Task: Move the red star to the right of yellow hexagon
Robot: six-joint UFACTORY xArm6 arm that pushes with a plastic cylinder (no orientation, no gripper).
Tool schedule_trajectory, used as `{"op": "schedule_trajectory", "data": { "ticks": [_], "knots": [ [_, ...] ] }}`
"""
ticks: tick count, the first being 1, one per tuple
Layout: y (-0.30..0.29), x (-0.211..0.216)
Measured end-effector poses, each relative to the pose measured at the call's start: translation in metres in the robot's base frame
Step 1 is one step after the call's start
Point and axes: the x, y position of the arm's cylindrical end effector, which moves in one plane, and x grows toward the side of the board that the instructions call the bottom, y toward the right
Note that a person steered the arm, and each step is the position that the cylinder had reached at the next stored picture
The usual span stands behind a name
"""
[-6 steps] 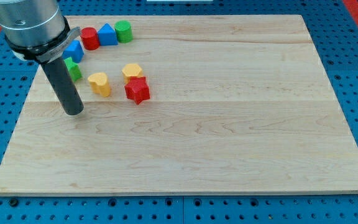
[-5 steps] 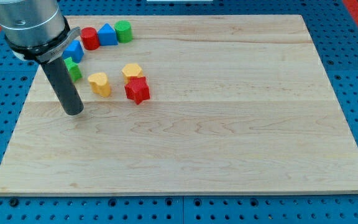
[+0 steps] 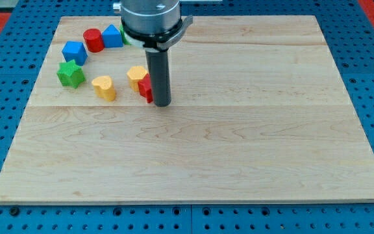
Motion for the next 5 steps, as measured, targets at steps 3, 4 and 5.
{"op": "schedule_trajectory", "data": {
  "ticks": [3,4,5],
  "knots": [
    [0.033,-0.072],
    [0.029,-0.086],
    [0.023,-0.096]
  ]
}}
